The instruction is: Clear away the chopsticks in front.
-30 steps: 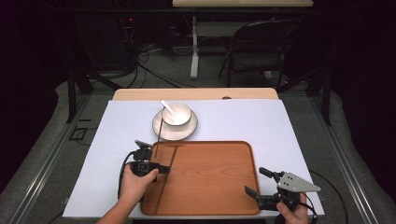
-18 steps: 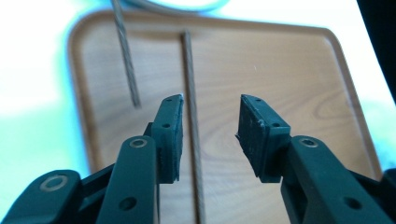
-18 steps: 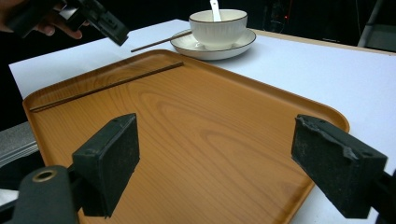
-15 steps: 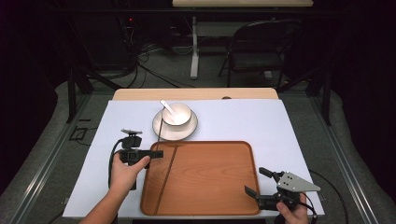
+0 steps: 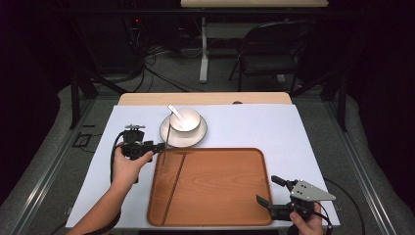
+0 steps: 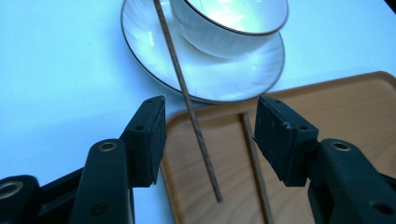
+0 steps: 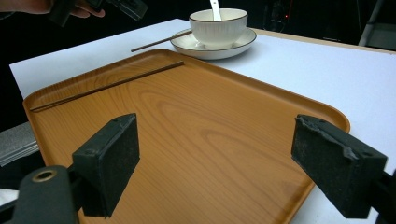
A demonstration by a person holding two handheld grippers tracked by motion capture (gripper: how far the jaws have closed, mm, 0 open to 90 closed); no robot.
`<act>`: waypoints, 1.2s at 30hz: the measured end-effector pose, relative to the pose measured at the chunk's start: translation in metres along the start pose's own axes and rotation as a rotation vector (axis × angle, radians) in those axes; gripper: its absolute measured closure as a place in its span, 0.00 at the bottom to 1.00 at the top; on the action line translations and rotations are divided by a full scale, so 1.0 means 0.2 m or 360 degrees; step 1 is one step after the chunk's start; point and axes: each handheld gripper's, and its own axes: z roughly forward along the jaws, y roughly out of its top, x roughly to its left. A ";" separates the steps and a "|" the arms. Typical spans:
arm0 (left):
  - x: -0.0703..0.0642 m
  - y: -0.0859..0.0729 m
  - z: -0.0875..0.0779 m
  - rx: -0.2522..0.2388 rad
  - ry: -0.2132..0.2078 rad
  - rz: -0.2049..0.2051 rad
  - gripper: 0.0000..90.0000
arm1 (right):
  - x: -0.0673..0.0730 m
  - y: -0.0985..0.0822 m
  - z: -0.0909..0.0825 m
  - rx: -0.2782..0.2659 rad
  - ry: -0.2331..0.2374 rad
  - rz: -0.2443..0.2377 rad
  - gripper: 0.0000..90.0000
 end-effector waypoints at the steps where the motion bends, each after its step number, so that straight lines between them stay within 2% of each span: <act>1: 0.00 0.00 0.00 0.0000 0.0000 0.0000 0.48 | 0.00 0.00 0.00 0.0000 0.0000 0.0000 0.17; 6: 0.06 0.05 0.04 -0.0041 0.0027 0.0029 0.48 | 0.00 0.00 0.00 0.0001 0.0001 0.0004 0.17; 14: 0.12 0.15 0.09 -0.0069 0.0023 0.0002 0.46 | 0.00 0.00 0.00 0.0003 0.0003 0.0007 0.17; 17: 0.13 0.19 0.11 -0.0063 0.0042 0.0009 0.46 | 0.00 0.00 0.00 0.0002 0.0003 0.0005 0.17; 22: 0.16 0.24 0.15 -0.0059 0.0054 -0.0033 0.47 | 0.00 0.00 0.00 -0.0001 0.0004 0.0002 0.17; 25: 0.18 0.26 0.17 -0.0046 0.0045 -0.0056 0.49 | 0.00 0.00 0.00 -0.0002 0.0005 0.0000 0.17; 36: 0.20 0.27 0.28 0.0022 0.0022 -0.0141 0.68 | 0.00 0.00 0.00 -0.0007 0.0010 -0.0007 0.17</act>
